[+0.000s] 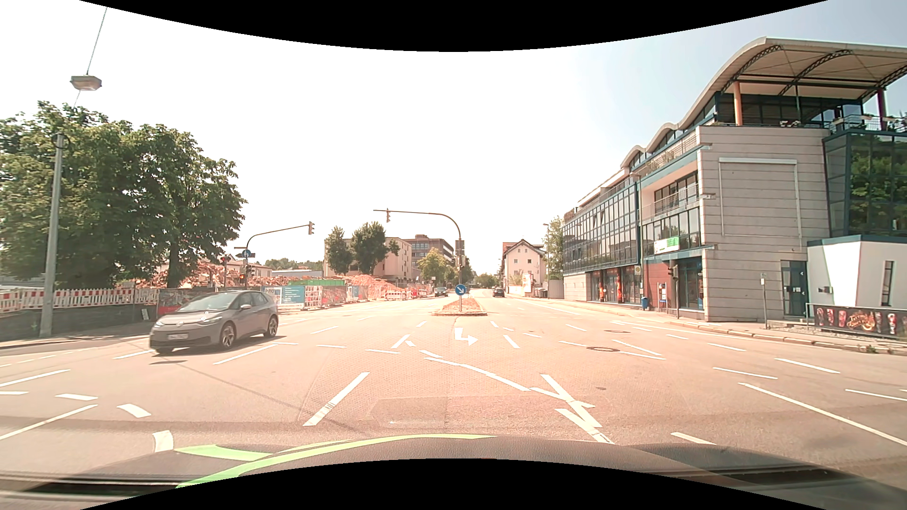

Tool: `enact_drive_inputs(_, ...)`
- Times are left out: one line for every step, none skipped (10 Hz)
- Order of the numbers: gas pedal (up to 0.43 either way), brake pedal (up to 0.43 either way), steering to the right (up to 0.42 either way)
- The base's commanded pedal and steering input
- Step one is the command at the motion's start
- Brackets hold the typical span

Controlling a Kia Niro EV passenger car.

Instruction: Follow the waypoints while adhering to traffic rules and regulations

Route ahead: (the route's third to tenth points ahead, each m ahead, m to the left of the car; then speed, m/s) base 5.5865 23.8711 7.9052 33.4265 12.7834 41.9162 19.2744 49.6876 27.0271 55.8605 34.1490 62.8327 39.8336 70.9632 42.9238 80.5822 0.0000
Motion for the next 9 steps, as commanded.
enact_drive_inputs(0.000,0.238,-0.101)
enact_drive_inputs(0.000,0.238,-0.101)
enact_drive_inputs(0.000,0.238,-0.102)
enact_drive_inputs(0.000,0.238,-0.102)
enact_drive_inputs(0.000,0.238,-0.102)
enact_drive_inputs(0.000,0.238,-0.102)
enact_drive_inputs(0.000,0.244,-0.102)
enact_drive_inputs(0.000,0.238,-0.102)
enact_drive_inputs(0.000,0.238,-0.102)
